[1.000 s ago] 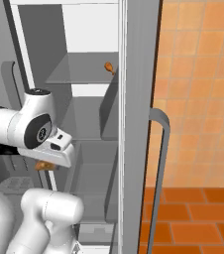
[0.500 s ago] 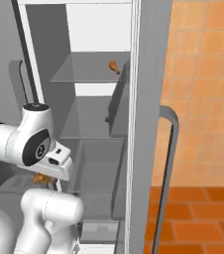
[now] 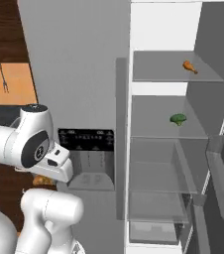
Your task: Place one broccoli and one chicken drumstick in each tupperware on the nearby counter, to pack two identical lunches.
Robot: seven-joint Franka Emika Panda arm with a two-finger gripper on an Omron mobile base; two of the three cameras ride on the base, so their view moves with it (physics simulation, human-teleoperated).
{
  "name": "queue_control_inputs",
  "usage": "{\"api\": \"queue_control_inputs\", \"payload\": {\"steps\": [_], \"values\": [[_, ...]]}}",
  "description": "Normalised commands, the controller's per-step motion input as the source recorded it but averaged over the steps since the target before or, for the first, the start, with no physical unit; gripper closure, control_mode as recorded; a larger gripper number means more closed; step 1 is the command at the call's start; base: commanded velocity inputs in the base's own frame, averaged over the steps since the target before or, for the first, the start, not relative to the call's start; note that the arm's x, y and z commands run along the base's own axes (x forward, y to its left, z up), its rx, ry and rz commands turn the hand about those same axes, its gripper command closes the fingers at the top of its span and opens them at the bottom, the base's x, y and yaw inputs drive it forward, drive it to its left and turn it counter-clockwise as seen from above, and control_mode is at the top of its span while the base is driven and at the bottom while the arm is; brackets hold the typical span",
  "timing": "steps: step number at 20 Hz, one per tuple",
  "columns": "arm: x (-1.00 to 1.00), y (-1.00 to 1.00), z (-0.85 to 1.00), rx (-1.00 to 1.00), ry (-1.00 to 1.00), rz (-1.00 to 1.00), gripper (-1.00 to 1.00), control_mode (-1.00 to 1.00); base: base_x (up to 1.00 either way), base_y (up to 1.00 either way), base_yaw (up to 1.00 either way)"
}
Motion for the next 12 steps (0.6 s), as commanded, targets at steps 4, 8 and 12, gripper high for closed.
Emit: {"api": "queue_control_inputs", "payload": {"steps": [4, 8, 12], "values": [[0.0, 0.0, 0.0, 0.0, 0.0, 0.0, 1.0, 1.0, 0.18, 1.0, -0.03], [0.0, 0.0, 0.0, 0.0, 0.0, 0.0, 1.0, 1.0, 0.65, 1.0, -0.21], [0.0, 0.0, 0.0, 0.0, 0.0, 0.0, 1.0, 1.0, 0.71, 0.84, -0.17]]}}
